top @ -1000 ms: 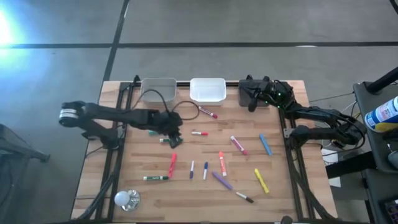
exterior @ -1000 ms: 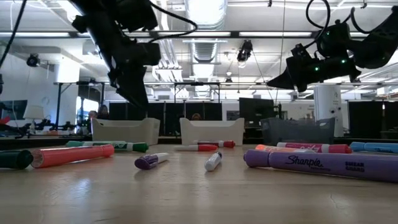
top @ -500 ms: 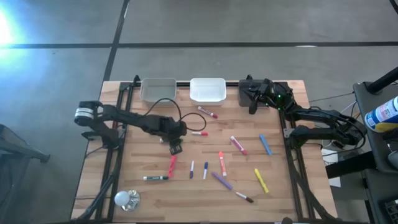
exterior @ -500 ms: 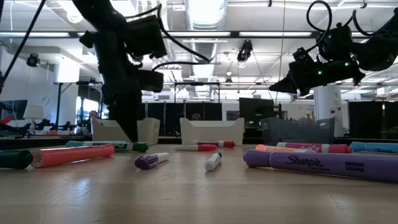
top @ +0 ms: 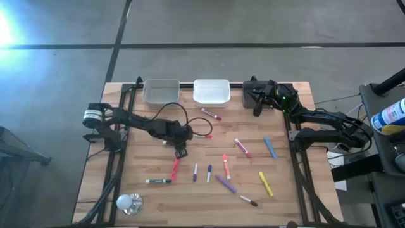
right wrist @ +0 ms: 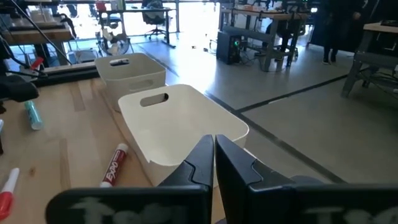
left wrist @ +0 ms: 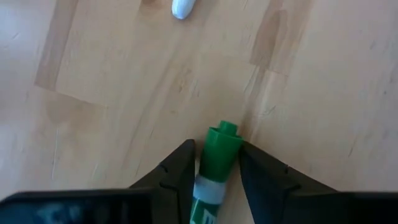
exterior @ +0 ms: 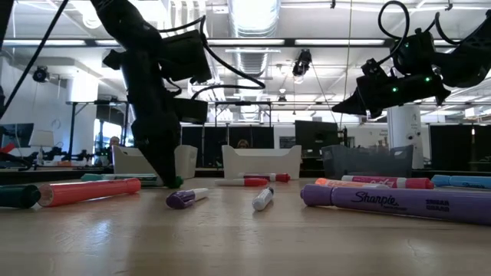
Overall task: Pick & Place Markers
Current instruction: Put the green marker pen into the gray bin
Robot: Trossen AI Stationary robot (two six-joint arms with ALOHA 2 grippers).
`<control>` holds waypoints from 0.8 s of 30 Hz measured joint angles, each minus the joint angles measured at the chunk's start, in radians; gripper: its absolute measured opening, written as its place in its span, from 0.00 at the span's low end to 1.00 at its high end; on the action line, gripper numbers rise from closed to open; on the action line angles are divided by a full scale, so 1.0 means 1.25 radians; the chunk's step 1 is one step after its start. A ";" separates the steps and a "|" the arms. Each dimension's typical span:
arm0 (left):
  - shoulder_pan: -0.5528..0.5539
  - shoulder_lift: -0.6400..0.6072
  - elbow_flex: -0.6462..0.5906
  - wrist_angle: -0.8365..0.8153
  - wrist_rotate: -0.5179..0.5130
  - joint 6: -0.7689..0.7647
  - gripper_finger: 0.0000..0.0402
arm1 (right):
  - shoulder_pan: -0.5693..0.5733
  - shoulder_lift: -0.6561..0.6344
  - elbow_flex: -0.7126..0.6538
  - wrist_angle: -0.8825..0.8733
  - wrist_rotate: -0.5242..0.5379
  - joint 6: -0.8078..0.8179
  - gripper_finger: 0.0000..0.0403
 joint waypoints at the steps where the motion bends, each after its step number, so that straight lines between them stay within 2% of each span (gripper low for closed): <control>1: 0.000 0.003 0.000 0.000 -0.003 0.000 0.26 | 0.000 0.000 0.000 0.000 0.000 0.000 0.03; 8: 0.002 -0.014 -0.001 0.004 -0.064 0.006 0.13 | 0.000 0.000 0.000 0.000 0.000 0.000 0.03; 10: 0.012 -0.028 -0.001 -0.006 -0.096 0.010 0.13 | 0.000 0.000 0.000 0.000 0.000 0.000 0.03; 17: 0.059 -0.133 0.026 -0.086 -0.130 0.021 0.14 | 0.000 0.000 0.000 -0.001 0.000 0.000 0.03; 24: 0.156 -0.285 0.080 -0.120 -0.181 0.064 0.14 | 0.000 0.000 0.000 -0.001 0.000 0.000 0.03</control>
